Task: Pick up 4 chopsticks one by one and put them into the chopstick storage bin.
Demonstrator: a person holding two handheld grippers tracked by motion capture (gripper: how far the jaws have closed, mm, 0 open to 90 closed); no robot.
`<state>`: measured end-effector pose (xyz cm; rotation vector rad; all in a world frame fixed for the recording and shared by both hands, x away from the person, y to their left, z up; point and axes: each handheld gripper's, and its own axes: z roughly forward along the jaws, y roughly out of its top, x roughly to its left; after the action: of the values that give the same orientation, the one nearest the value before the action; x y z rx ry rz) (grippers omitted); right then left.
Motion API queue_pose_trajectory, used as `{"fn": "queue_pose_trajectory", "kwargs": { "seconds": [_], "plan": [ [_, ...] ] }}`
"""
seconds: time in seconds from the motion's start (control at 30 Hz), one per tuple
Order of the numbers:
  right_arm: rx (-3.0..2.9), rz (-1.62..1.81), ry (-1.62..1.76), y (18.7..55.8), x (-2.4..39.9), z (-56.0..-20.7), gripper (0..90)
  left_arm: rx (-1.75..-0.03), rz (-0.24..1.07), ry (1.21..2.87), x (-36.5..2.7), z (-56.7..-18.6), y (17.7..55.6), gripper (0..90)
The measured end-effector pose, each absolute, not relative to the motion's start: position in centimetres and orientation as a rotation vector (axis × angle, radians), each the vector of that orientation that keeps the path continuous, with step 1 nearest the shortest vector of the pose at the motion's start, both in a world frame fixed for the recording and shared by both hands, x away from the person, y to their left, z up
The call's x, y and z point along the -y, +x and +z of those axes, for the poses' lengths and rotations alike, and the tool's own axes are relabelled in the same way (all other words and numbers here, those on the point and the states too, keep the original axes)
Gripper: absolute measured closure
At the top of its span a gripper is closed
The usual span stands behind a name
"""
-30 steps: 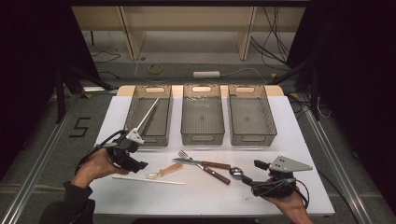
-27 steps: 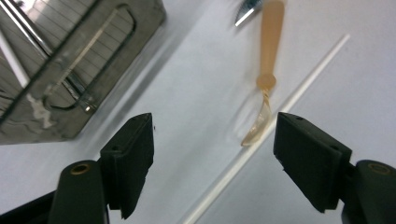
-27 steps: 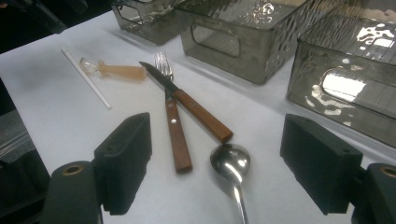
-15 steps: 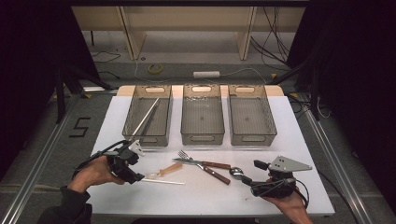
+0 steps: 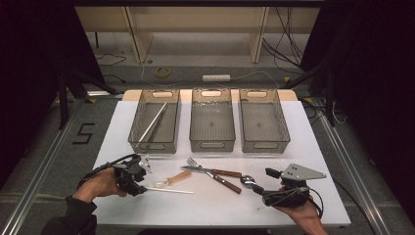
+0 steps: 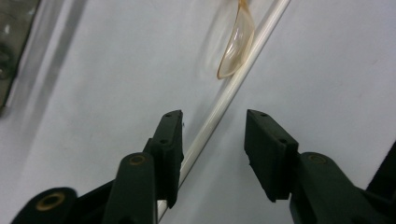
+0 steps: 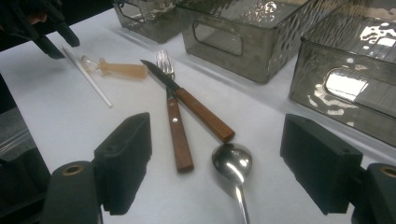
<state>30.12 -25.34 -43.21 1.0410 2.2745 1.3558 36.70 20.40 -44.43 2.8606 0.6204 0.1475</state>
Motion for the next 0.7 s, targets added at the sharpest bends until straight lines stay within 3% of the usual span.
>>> {"fn": "queue_pose_trajectory", "kwargs": {
  "seconds": [0.27, 0.7],
  "plan": [
    [-2.272, 1.356, 1.044, 30.1, 25.4, -43.2, 25.9, -0.530, 0.153, 2.915, -20.1, -45.1, 36.8, 66.6],
    [-2.279, 1.355, 1.042, 30.1, 25.3, -43.3, 26.0, -0.453, 0.166, 2.957, -19.9, -45.7, 36.9, 71.6]
  ]
}}
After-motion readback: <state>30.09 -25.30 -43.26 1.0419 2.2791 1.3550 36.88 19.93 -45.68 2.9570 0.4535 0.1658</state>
